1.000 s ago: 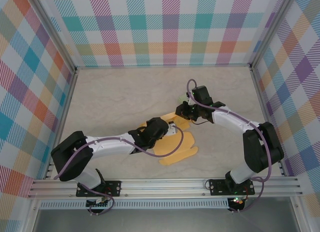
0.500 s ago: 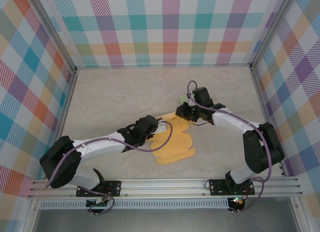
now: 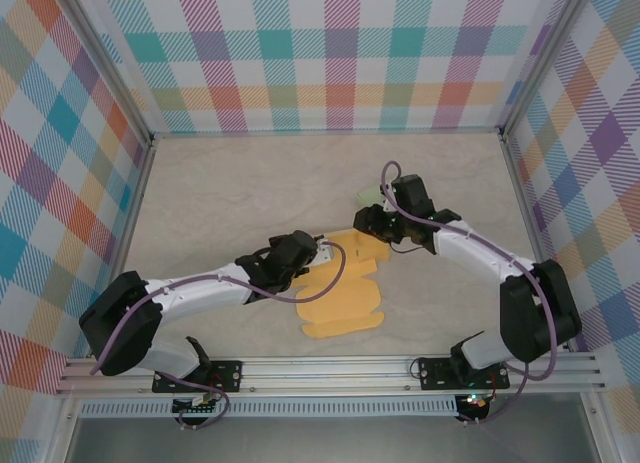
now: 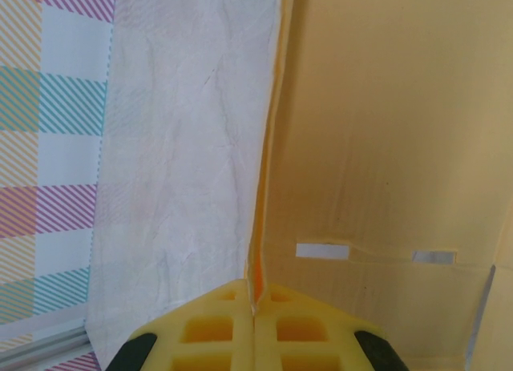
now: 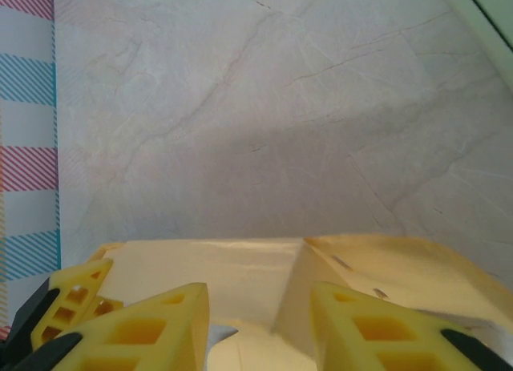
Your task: Fold the paper box
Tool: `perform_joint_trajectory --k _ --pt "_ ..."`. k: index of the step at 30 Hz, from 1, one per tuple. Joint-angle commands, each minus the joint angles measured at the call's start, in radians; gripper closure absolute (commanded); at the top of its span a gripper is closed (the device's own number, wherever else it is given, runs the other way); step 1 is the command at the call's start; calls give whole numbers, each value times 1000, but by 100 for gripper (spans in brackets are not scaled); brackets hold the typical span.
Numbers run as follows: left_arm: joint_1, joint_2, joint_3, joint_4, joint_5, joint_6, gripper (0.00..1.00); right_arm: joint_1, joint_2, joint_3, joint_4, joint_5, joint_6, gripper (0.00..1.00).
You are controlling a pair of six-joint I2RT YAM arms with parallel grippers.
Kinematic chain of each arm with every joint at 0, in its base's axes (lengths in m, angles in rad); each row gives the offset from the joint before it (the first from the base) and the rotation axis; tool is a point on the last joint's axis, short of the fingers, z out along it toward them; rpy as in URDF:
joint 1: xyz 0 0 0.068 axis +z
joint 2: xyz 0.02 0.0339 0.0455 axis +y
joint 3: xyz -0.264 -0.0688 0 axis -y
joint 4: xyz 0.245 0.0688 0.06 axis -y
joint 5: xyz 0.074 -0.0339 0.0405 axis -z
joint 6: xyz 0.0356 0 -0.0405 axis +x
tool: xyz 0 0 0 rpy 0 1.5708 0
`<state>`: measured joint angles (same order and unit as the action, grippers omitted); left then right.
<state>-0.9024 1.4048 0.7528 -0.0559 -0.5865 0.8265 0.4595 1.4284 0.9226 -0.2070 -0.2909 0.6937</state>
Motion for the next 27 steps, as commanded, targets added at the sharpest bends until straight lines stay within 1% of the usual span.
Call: perform_joint_trajectory --k 1,4,8,13,15,18,23,27 --pt "-21 -38 -31 10 -68 15 100 -3 -96 -43 -52 35 -27 60" --pt "-43 -65 -60 47 -99 22 100 -4 -192 -109 -62 57 -12 60" --pt "-65 -98 -106 114 -136 24 100 -2 -311 -235 -30 52 23 62" --pt "-94 -124 -137 168 -172 38 100 -2 -387 -377 34 53 25 62" --pt "-101 -124 -145 190 -184 45 100 -1 -388 -418 88 40 27 62" --pt "-106 -116 -159 220 -203 55 100 0 -366 -452 129 55 19 61" --pt "-108 -88 -176 291 -234 70 100 3 -295 -477 222 62 10 56" --pt "-107 -67 -178 307 -246 76 100 8 -230 -477 288 75 0 56"
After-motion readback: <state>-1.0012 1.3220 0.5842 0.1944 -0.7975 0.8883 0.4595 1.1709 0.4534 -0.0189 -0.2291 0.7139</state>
